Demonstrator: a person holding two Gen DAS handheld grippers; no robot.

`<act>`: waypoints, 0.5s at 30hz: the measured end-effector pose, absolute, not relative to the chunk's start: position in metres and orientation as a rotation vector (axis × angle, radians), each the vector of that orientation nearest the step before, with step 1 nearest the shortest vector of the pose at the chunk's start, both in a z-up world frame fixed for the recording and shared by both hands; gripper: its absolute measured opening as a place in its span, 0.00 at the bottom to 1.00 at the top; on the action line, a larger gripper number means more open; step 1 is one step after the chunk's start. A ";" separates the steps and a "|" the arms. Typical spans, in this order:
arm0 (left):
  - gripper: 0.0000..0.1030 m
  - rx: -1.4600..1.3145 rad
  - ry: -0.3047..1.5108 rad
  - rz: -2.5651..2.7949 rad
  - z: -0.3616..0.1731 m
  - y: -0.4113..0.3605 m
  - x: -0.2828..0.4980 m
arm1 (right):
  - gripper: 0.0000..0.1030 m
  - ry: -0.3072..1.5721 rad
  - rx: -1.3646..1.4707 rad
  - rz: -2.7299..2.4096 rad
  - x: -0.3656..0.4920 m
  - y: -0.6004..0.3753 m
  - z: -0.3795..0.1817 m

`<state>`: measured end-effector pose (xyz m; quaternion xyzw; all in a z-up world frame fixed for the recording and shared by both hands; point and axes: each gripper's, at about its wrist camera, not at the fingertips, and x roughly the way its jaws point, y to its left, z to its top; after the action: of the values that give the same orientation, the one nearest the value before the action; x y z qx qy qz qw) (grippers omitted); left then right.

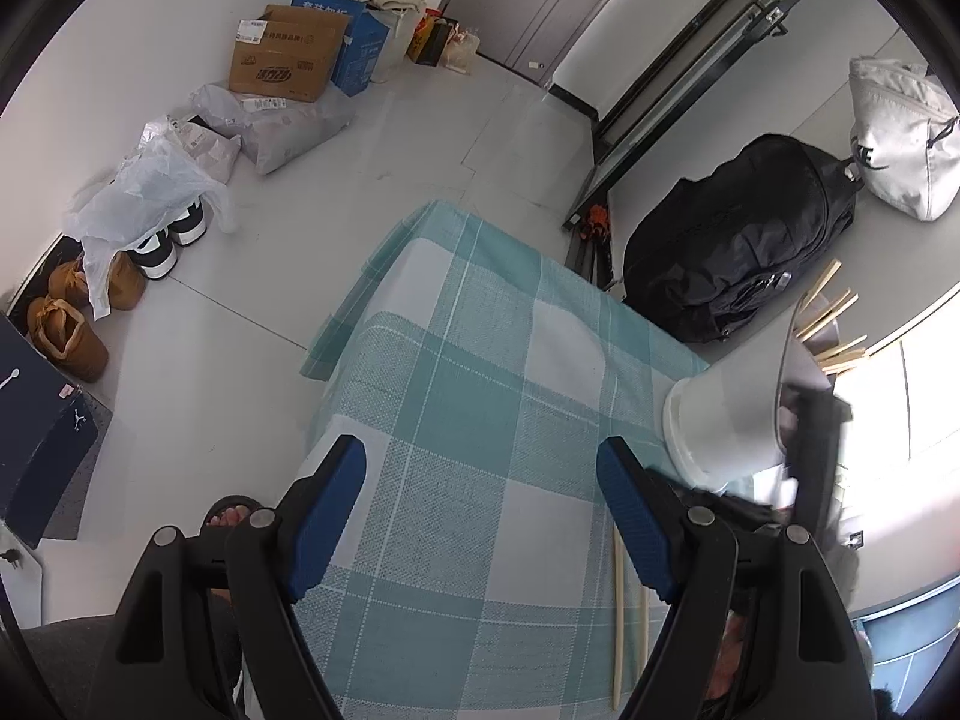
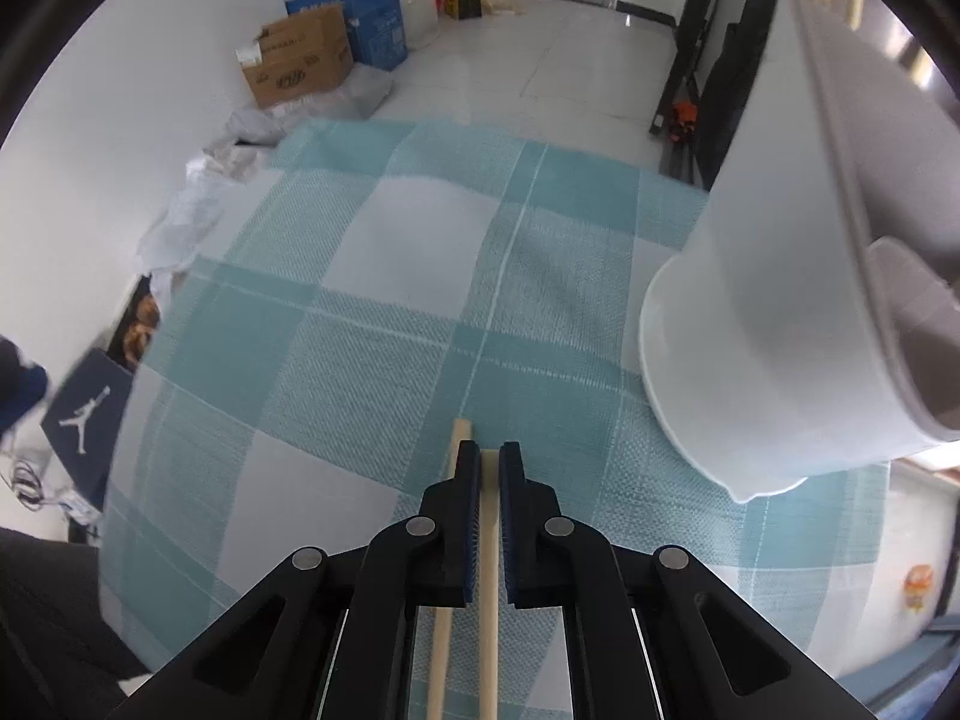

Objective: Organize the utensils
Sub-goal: 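Lower both tools to the last chopsticks and close the right tool on one, then lift the right tool's chopstick upright while the left tool grasps the last chopstick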

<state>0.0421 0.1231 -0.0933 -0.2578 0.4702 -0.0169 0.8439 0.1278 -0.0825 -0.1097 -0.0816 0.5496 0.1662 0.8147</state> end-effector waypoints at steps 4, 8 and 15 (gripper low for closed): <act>0.73 -0.492 1.030 -0.050 -0.099 0.112 0.043 | 0.05 1.040 -0.060 0.397 0.119 -0.101 -0.070; 0.74 -0.405 1.070 -0.073 -0.105 0.093 0.044 | 0.05 0.929 0.062 0.437 0.105 -0.122 -0.040; 0.74 -0.252 1.143 -0.106 -0.111 0.058 0.050 | 0.05 0.757 0.202 0.444 0.083 -0.176 -0.013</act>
<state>0.0501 0.0578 -0.1115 -0.1189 0.5390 -0.0498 0.8324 0.0828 -0.1758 -0.0134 0.0977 0.3659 0.2145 0.9003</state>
